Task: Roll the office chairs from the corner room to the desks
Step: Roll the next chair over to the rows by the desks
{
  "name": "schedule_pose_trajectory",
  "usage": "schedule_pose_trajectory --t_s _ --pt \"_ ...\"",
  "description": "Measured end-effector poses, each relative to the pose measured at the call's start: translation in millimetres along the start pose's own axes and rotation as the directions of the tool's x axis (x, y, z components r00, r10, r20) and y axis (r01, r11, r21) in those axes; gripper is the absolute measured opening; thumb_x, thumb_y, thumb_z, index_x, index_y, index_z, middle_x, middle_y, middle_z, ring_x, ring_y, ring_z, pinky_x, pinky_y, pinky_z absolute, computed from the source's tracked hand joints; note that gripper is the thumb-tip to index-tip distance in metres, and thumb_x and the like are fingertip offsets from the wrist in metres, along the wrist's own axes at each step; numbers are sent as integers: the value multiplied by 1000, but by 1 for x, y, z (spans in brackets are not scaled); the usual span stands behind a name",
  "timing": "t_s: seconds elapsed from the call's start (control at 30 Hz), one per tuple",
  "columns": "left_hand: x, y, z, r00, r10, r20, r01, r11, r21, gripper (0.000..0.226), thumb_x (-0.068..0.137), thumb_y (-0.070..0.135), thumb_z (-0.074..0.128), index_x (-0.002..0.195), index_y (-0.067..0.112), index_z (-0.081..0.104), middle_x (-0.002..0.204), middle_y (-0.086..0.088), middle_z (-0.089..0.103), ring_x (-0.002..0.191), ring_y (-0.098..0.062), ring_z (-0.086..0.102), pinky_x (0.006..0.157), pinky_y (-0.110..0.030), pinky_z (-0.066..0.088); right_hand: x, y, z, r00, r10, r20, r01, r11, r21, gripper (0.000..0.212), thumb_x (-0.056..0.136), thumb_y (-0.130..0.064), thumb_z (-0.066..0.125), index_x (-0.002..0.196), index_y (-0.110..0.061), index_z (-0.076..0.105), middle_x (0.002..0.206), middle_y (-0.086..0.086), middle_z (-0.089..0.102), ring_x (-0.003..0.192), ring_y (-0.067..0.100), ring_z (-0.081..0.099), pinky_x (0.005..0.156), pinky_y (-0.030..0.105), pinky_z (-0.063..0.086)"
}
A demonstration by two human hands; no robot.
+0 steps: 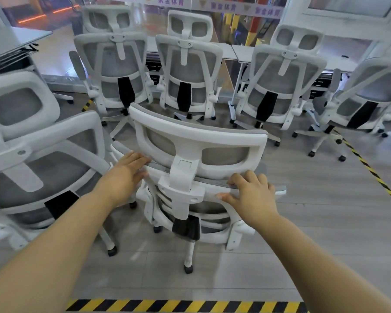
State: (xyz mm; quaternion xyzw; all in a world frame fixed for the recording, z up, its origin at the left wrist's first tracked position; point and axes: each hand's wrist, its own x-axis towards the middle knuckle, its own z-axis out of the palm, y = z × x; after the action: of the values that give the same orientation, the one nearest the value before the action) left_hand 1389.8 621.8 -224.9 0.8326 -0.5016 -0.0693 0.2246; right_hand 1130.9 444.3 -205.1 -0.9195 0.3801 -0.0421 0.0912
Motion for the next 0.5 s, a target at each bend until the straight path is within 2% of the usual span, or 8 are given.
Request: schedule_pose_trajectory --t_s 0.2,0.3,0.4,0.5 --pt "11 -11 -14 1000 17 1 -17 1000 4 31 93 15 53 124 9 56 121 -4 54 121 -23 43 104 -36 36 12 -19 1 1000 8 -4 -8 1000 -17 50 82 -65 48 119 -31 52 119 -4 46 111 24 38 101 39 29" --pt "13 -17 -18 1000 13 -2 -13 1000 13 29 93 18 53 122 12 56 119 -1 53 119 -20 43 100 -36 38 17 -26 4 1000 14 -8 -14 1000 -8 51 82 -66 50 118 -30 53 118 -3 48 111 25 39 101 39 30" --pt "13 -19 -22 1000 -3 11 3 1000 27 30 94 20 51 124 14 54 122 0 52 123 -19 39 103 -38 37 20 -30 5 1000 17 -2 -17 1000 12 51 81 -65 51 118 -29 54 116 -3 48 109 25 39 101 39 31" --pt "13 -19 -23 999 -20 37 17 997 73 37 95 24 50 131 16 48 132 0 47 135 -21 29 109 -41 32 21 -33 4 1000 16 -3 -16 999 31 50 83 -62 52 119 -28 54 116 -1 49 109 25 39 101 38 34"
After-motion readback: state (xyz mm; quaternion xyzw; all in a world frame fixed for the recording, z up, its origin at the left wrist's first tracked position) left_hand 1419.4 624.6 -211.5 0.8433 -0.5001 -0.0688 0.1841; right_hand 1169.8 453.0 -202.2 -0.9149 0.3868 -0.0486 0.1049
